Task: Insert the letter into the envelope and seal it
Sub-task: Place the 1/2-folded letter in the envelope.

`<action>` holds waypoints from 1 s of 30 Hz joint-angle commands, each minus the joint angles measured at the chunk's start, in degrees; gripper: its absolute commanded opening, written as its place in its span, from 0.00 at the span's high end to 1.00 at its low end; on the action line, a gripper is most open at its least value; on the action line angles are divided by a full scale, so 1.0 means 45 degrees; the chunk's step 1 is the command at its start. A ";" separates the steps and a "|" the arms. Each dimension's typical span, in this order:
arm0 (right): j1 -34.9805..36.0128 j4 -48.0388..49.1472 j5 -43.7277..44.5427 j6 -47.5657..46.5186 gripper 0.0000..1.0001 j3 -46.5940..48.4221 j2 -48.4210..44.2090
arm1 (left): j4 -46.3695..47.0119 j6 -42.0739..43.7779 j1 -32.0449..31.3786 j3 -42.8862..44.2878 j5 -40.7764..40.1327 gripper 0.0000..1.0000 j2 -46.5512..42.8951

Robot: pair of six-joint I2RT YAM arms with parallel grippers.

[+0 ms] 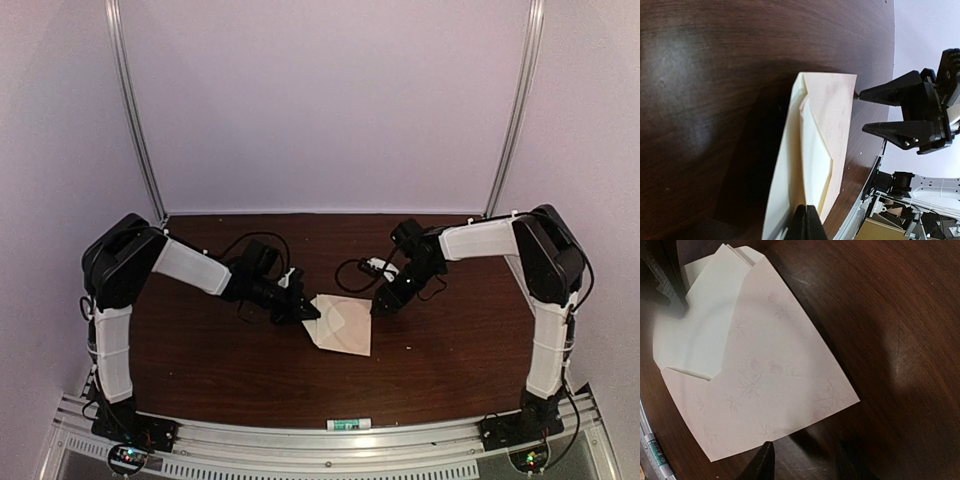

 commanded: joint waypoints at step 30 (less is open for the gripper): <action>-0.0016 0.0580 0.0302 0.0436 0.58 0.0797 0.1682 | -0.3571 0.2490 0.0417 0.2551 0.1497 1.00 0.1362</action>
